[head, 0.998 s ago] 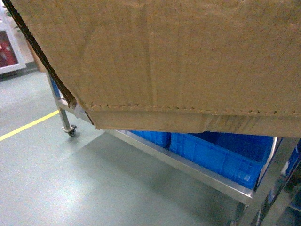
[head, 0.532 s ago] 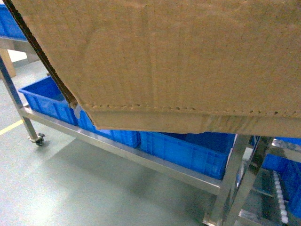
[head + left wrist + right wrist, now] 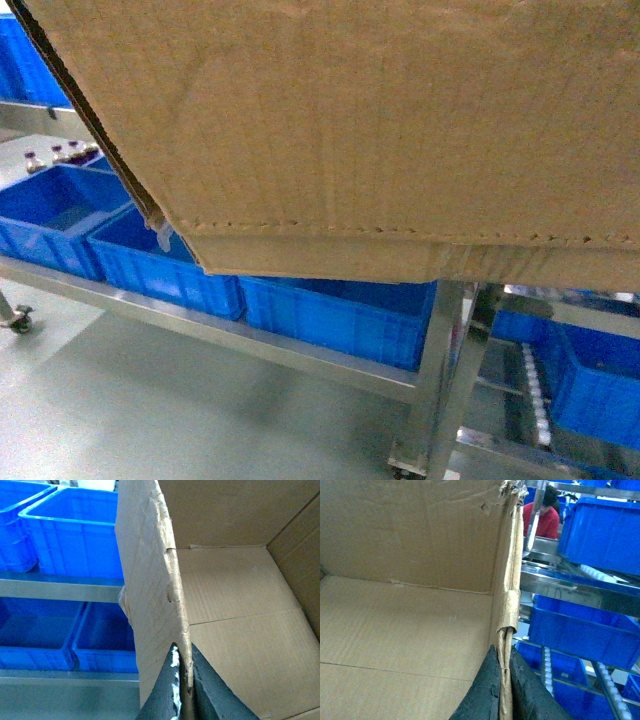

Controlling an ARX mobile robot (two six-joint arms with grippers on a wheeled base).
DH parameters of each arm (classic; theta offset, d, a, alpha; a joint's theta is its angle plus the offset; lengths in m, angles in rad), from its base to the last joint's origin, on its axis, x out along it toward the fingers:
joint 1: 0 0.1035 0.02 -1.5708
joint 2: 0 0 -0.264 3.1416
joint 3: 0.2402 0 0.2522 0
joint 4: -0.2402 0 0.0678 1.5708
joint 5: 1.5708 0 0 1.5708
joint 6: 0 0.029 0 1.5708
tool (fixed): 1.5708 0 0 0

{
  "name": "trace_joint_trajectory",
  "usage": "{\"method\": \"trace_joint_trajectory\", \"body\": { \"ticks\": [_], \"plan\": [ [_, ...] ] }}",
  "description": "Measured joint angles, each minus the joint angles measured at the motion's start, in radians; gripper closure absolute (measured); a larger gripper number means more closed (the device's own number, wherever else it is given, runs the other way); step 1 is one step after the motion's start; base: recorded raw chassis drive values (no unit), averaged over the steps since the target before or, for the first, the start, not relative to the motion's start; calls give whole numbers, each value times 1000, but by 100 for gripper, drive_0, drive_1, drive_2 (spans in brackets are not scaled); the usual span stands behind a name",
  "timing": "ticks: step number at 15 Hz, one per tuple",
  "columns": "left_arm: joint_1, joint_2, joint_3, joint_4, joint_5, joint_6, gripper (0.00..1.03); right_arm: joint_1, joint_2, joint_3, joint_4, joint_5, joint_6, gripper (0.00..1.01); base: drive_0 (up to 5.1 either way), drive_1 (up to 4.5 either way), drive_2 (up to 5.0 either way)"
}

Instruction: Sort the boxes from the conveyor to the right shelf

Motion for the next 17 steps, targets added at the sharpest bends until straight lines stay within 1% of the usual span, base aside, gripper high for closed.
{"method": "trace_joint_trajectory", "body": {
  "ticks": [6,12,17],
  "plan": [
    [-3,2,0,-1,1,0,101,0,0,0,-1,0,0,99,-91,-91,-91],
    [-3,1,0,0,2,0,101,0,0,0,0,1,0,99,-181,-181,-181],
    [-3,1,0,0,1,0,101,0,0,0,0,1,0,99,0,0,0]
  ]
}}
